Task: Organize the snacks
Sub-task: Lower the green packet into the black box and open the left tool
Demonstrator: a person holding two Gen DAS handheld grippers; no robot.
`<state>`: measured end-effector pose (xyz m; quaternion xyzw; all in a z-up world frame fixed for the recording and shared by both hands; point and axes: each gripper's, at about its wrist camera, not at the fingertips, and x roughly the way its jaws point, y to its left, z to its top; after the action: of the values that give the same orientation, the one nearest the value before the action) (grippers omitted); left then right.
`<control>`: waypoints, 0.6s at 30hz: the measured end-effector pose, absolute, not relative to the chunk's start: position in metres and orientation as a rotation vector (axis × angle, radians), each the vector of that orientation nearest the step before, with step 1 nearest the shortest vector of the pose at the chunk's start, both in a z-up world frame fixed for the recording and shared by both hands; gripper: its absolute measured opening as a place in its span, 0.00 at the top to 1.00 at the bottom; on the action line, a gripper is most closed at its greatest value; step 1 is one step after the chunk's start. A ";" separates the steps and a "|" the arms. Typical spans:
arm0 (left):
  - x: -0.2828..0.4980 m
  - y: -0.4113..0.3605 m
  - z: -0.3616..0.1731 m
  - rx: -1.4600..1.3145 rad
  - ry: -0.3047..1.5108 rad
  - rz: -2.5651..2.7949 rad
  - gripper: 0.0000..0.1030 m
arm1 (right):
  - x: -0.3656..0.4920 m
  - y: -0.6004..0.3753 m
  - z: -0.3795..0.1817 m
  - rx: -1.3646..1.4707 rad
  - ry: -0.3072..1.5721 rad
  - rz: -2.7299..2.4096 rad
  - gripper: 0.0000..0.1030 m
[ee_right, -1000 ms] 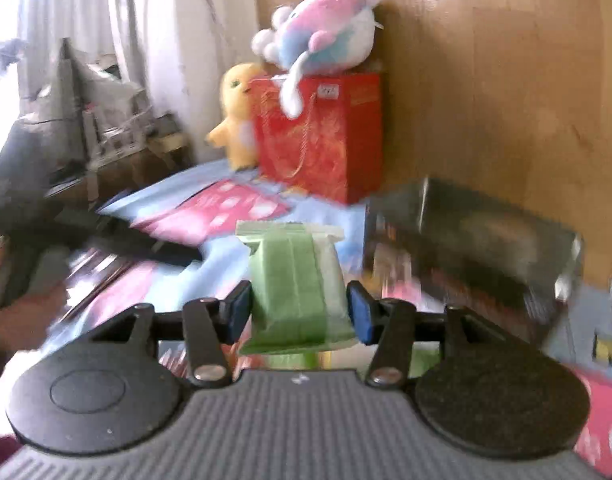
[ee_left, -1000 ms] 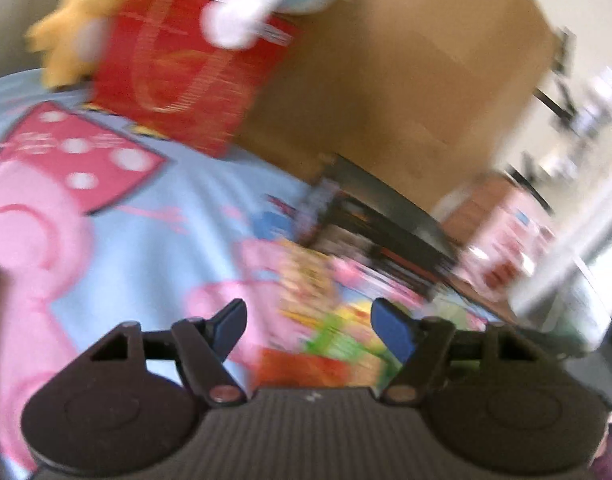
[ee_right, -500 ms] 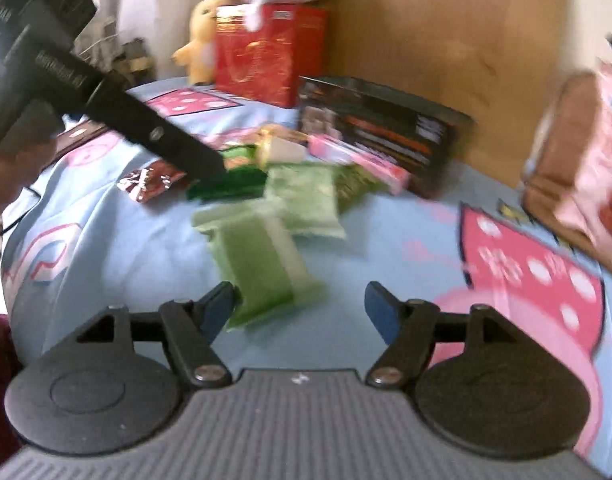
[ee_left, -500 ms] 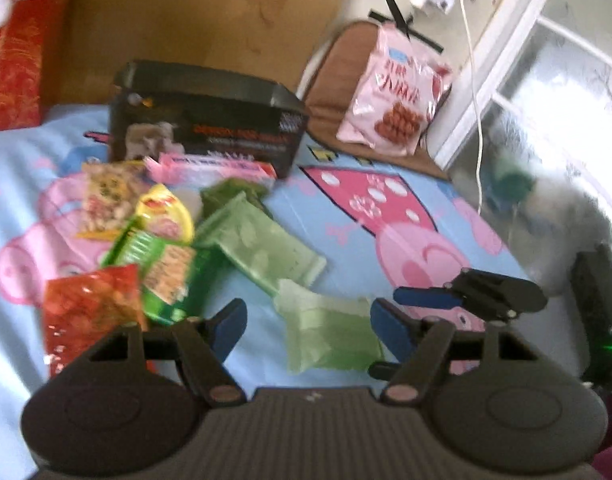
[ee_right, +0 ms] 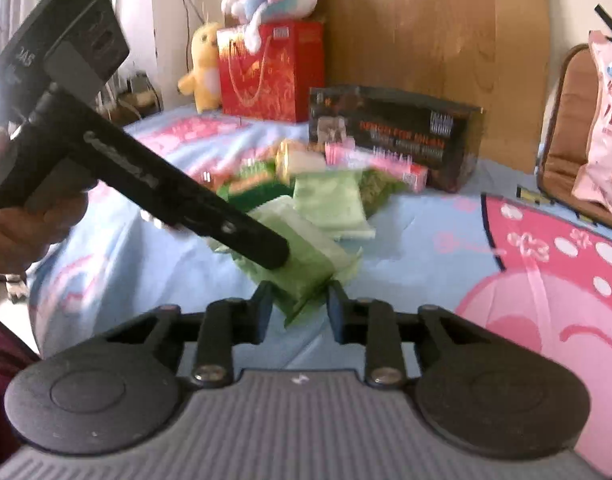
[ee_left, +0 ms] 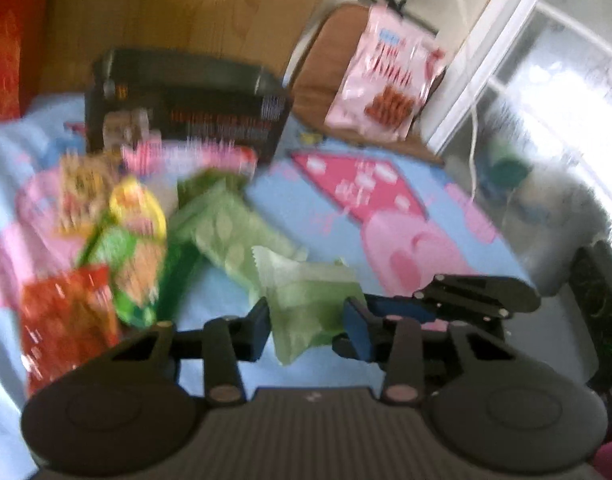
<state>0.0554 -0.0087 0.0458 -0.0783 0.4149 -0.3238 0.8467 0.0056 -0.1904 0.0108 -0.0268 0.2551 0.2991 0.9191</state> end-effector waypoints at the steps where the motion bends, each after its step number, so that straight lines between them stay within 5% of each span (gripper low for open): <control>1: 0.058 -0.007 0.054 -0.165 0.845 -0.682 0.63 | 0.008 -0.192 0.017 -0.031 0.502 0.617 0.70; 12: 0.177 -0.010 0.106 -0.170 0.568 -0.513 0.57 | 0.133 -0.170 0.075 -0.005 0.332 0.471 0.71; 18: 0.200 0.008 0.091 -0.223 0.628 -0.417 0.51 | 0.189 -0.150 0.063 0.059 0.395 0.353 0.58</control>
<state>0.2005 0.0082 0.0911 -0.1084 0.3061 -0.2031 0.9237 0.1887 -0.1501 0.0633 0.0292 0.1951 0.1745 0.9647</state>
